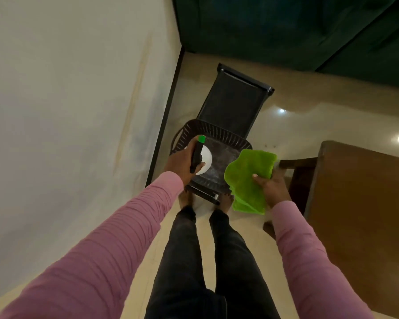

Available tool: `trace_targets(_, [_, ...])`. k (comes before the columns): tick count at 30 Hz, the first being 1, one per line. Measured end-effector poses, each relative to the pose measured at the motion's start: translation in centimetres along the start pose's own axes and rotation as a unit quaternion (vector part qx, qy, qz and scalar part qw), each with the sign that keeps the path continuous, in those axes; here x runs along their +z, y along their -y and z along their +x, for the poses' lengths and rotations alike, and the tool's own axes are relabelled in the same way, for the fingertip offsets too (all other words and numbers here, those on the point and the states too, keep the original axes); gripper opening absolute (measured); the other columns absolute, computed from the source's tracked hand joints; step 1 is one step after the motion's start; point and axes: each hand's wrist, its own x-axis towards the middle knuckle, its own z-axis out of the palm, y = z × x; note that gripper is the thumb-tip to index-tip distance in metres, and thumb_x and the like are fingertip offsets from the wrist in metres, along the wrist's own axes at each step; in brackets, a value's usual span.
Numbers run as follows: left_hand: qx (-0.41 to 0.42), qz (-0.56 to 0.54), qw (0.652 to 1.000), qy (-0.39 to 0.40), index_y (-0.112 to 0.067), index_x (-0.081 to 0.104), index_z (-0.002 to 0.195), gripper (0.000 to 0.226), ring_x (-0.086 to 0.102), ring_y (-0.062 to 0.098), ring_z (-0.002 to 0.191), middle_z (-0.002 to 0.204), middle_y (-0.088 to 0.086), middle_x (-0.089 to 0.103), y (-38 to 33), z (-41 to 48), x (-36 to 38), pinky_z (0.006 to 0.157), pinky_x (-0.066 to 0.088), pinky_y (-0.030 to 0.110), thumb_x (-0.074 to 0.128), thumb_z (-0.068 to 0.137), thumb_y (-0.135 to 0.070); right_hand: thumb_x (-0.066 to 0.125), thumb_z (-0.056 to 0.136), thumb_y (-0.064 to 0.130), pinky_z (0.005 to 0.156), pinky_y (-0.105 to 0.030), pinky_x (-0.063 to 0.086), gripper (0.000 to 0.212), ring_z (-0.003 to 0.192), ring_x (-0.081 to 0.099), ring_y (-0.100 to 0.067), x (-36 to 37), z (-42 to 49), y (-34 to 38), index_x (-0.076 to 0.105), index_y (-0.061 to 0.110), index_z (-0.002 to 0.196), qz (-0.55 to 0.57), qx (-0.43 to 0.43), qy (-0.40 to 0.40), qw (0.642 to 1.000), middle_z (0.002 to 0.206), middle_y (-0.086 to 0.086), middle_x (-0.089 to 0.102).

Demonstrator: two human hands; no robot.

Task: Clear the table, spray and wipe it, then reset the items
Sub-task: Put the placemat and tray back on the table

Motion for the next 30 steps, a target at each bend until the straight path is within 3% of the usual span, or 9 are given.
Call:
trace_targets(4, [0.028,0.027,0.998,0.049,-0.049,0.011,0.143,0.082,0.065,0.035,0.101,0.113,0.011,0.066,2.4,4.1,1.8,0.09,0.051,0.045,0.068,0.087,-0.03,0.061,0.09,0.014,0.102,-0.054,0.042,0.04,0.113,0.057,-0.034,3.9,3.5,-0.5,0.053,0.017,0.13,-0.031,0.017,-0.026,0.999,0.124,-0.01,0.061])
trace_targets(7, [0.047,0.039,0.996,0.063,-0.05,0.01,0.141,0.081,0.066,0.037,0.099,0.114,0.012,0.067,4.4,7.0,3.2,0.091,0.05,0.047,0.067,0.088,-0.028,0.059,0.09,0.012,0.098,-0.043,0.045,0.039,0.104,0.061,-0.026,6.8,6.6,-1.6,0.054,0.019,0.128,-0.044,0.031,-0.028,0.998,0.111,0.0,0.062])
trace_targets(10, [0.067,0.053,0.993,0.085,-0.051,0.008,0.141,0.08,0.067,0.036,0.098,0.112,0.014,0.068,6.5,9.4,4.5,0.092,0.051,0.046,0.065,0.09,-0.028,0.054,0.093,0.014,0.079,-0.026,0.039,0.041,0.08,0.052,-0.009,9.5,9.3,-2.6,0.05,0.025,0.132,-0.046,0.045,-0.03,0.997,0.094,0.013,0.053])
trace_targets(14, [0.07,0.044,0.991,0.101,-0.04,0.016,0.15,0.077,0.064,0.035,0.105,0.128,0.011,0.062,9.1,11.8,5.3,0.094,0.049,0.043,0.064,0.091,-0.027,0.052,0.092,0.01,0.082,-0.031,0.041,0.04,0.084,0.056,-0.012,13.0,12.6,-2.9,0.053,0.026,0.129,-0.007,0.068,0.007,0.998,0.093,0.012,0.058])
trace_targets(17, [0.083,0.024,0.992,0.096,-0.035,0.021,0.151,0.075,0.062,0.034,0.112,0.137,0.01,0.056,10.1,12.6,5.9,0.1,0.047,0.046,0.065,0.091,-0.026,0.053,0.089,0.004,0.085,-0.036,0.048,0.04,0.094,0.061,-0.024,13.9,15.2,-3.4,0.055,0.022,0.125,0.002,0.077,0.009,0.997,0.106,-0.003,0.064])
trace_targets(21, [0.087,0.004,0.993,0.076,-0.035,0.022,0.152,0.076,0.065,0.032,0.105,0.127,0.012,0.062,10.5,13.0,6.9,0.093,0.043,0.032,0.066,0.091,-0.024,0.051,0.088,0.008,0.1,-0.037,0.04,0.049,0.119,0.052,-0.034,12.8,17.2,-5.6,0.047,0.013,0.136,-0.122,0.088,-0.093,0.984,0.132,-0.013,0.056])
trace_targets(26, [0.072,-0.02,0.994,0.085,-0.039,0.018,0.151,0.081,0.061,0.031,0.114,0.133,0.009,0.06,10.6,13.3,6.8,0.099,0.043,0.039,0.068,0.089,-0.025,0.058,0.087,0.017,0.1,-0.045,0.04,0.047,0.12,0.051,-0.038,12.6,17.4,-6.4,0.047,0.01,0.132,-0.222,0.122,-0.17,0.952,0.131,-0.017,0.055])
trace_targets(30, [0.044,0.004,0.997,0.066,-0.047,0.004,0.148,0.094,0.061,0.036,0.112,0.131,0.014,0.059,10.5,12.3,5.5,0.096,0.046,0.045,0.065,0.088,-0.007,0.058,0.083,0.019,0.099,-0.046,0.041,0.056,0.118,0.053,-0.035,13.1,15.4,-5.5,0.042,0.016,0.136,-0.252,0.081,-0.198,0.944,0.131,-0.013,0.054])
